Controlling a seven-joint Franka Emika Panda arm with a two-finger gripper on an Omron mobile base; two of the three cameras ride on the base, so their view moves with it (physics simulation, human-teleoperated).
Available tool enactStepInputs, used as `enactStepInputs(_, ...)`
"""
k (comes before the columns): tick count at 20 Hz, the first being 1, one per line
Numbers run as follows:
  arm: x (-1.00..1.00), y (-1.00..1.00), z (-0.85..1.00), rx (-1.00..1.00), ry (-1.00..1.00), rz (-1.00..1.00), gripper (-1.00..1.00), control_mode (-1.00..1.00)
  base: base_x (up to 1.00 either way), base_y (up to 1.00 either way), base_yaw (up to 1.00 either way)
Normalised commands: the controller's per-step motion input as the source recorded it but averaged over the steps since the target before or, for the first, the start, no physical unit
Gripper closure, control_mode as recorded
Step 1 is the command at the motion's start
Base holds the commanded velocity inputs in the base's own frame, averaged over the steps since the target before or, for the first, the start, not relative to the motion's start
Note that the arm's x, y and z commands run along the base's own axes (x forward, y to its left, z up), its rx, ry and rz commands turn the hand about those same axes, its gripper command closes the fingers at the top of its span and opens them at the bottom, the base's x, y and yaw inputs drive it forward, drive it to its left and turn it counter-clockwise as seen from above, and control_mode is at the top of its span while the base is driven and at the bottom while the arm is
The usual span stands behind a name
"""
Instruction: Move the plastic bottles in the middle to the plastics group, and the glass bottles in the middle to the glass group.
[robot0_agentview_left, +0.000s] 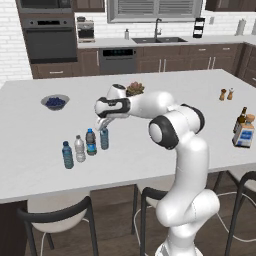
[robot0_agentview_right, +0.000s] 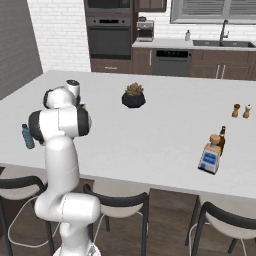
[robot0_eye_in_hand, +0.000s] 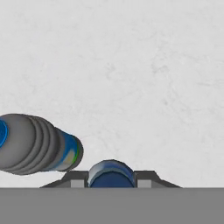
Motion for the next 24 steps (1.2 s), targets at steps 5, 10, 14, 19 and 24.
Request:
enactStepInputs(5,0.11,0.33,0.00,0.00,0.00,0.01,1.00,-1.00,0.00,0.00,0.00)
enactStepInputs(10,0.00,0.08,-0.11,0.00,0.00,0.00,1.00,-1.00,0.00,0.00,0.00)
enactStepInputs(14,0.00,0.00,-0.31,0.00,0.00,0.00,1.00,-1.00,0.00,0.00,0.00)
enactStepInputs(19,0.00,0.00,-0.41,0.00,0.00,0.00,1.00,-1.00,0.00,0.00,0.00)
enactStepInputs(24,-0.01,0.03,-0.05,0.00,0.00,0.00,-1.00,-1.00,0.00,0.00,0.00)
